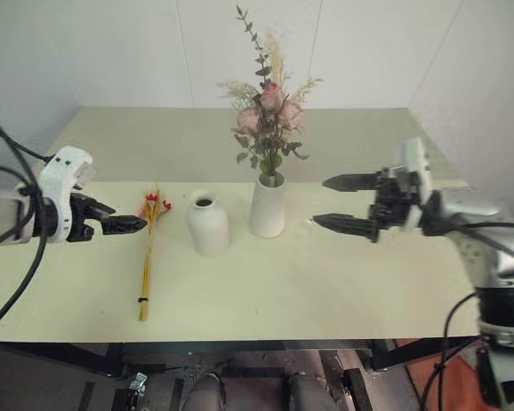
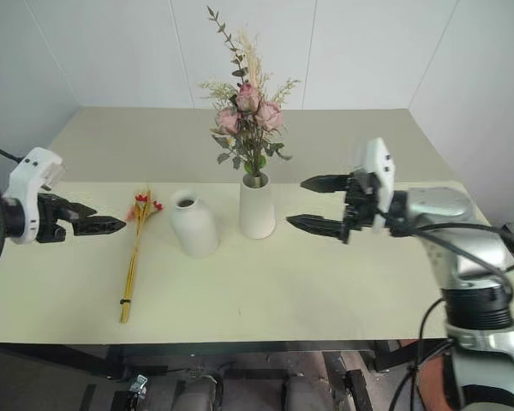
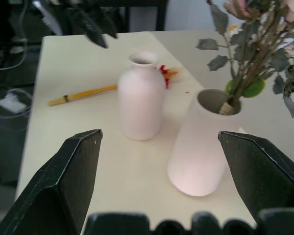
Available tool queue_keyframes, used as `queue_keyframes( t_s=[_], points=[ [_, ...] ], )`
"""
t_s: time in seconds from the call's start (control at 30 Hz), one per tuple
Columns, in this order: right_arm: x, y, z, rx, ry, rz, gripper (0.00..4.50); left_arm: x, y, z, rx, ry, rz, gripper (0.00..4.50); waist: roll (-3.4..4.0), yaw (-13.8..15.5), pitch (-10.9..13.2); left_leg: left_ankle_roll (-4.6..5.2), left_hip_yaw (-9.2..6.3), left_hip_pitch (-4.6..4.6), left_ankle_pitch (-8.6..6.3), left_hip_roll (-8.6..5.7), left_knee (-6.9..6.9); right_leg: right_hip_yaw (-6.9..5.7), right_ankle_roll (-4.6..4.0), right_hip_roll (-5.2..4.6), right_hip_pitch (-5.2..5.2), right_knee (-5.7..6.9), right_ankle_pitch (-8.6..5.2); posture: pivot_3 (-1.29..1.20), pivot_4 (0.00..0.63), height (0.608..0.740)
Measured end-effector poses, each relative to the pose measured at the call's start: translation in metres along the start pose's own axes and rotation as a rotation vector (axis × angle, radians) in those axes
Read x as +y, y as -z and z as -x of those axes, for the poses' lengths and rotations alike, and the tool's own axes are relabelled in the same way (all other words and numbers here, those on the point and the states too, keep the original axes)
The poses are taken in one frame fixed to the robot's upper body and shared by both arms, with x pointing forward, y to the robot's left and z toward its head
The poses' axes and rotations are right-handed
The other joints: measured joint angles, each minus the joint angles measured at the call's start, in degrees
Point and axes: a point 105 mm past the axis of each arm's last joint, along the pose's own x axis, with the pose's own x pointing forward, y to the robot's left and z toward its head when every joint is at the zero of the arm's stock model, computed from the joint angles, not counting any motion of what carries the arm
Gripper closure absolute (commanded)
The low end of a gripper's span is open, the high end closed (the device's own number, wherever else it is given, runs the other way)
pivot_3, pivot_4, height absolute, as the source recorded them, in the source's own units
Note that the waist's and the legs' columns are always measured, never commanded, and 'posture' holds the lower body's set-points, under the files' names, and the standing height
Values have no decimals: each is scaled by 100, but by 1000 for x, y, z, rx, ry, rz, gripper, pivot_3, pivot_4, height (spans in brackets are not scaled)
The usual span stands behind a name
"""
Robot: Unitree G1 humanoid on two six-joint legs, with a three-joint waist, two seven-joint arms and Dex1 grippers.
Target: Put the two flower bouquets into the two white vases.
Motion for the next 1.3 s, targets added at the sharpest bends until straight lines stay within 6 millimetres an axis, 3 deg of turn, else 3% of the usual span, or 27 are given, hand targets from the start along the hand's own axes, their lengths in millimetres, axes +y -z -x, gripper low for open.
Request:
queue_keyframes(
  t_s=[0.2, 0.33, 0.43, 0.67, 0.9, 1.03, 1.13, 1.3],
  points=[
    [4, -9, 8, 6, -112, 3, 10, -1, 27, -53, 180, -54, 138, 0, -2, -11, 1, 0, 0, 3, 0, 0, 2, 5, -2, 5, -1, 6, 2, 0, 150, 740],
    [5, -8, 9, 9, -130, 4, 10, 5, 38, -75, 246, -114, 197, 0, -3, 4, 1, -1, 0, -2, 0, -8, 3, 7, -1, -2, -2, 6, 2, 0, 150, 740],
    [5, -8, 9, 9, -127, 3, 10, 7, 31, -87, 227, -140, 200, 0, -3, 22, 1, -1, -2, 2, 0, -14, 3, 7, 1, -6, 0, 10, 3, 0, 150, 740],
    [8, -10, 18, 55, -126, 12, 0, 14, 28, -97, 224, -186, 165, 2298, 2, 46, -3, -1, -3, 12, 0, -40, 7, 13, 14, -28, 14, 11, 3, 0, 150, 740],
    [12, -4, 20, 68, -134, -3, 0, 27, 27, -94, 194, -216, 217, 4486, 1, 48, -3, -1, -3, 6, 0, -42, 10, 17, 23, -29, 10, 9, 7, 0, 150, 740],
    [12, -3, 20, 70, -133, -8, 0, 36, 16, -86, 103, -233, 246, 4486, -2, 39, -1, -1, -3, -3, 0, -42, 9, 17, 20, -29, 2, 6, 9, 0, 150, 740],
    [12, -1, 21, 70, -128, -13, 0, 48, -14, -62, -116, -250, 244, 4486, -8, 26, 3, -2, -3, -4, 0, -41, 9, 17, -8, -31, 2, 5, 26, 0, 150, 740],
    [13, 6, 22, 62, -112, -40, 0, 23, -70, -12, -592, -84, 121, 4486, -9, 36, 3, -8, 1, -3, -1, -41, 14, 20, -9, -34, 6, 4, 32, 0, 150, 740]
  ],
)
